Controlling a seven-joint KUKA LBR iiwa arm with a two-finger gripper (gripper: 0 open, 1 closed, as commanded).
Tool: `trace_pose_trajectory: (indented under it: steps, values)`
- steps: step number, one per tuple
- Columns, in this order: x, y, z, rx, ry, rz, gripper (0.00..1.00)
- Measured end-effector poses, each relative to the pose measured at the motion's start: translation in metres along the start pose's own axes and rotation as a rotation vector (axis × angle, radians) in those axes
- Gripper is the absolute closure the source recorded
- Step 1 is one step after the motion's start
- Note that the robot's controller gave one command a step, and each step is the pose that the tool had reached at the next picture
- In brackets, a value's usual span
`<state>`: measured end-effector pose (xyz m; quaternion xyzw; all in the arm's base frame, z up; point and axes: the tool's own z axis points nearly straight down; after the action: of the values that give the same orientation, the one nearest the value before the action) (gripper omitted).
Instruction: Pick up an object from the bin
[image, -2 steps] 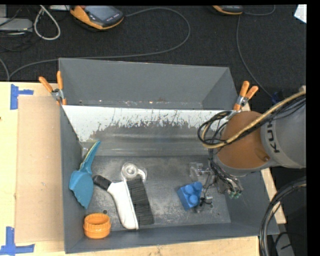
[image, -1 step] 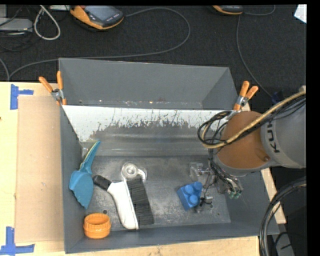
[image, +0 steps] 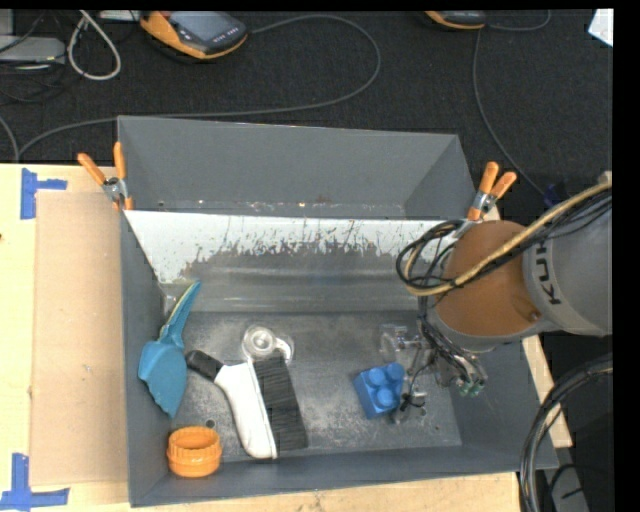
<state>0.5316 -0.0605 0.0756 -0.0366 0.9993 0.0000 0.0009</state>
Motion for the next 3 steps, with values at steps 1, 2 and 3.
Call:
trace_pose_trajectory:
  steps: [1, 2, 3]
  values:
    - [0.001, 0.001, -0.019, -0.001, 0.004, -0.002, 1.0]
    - [0.0, 0.001, -0.033, -0.001, 0.0, -0.004, 1.0]
    - [0.003, 0.002, -0.067, -0.004, 0.013, -0.005, 1.0]
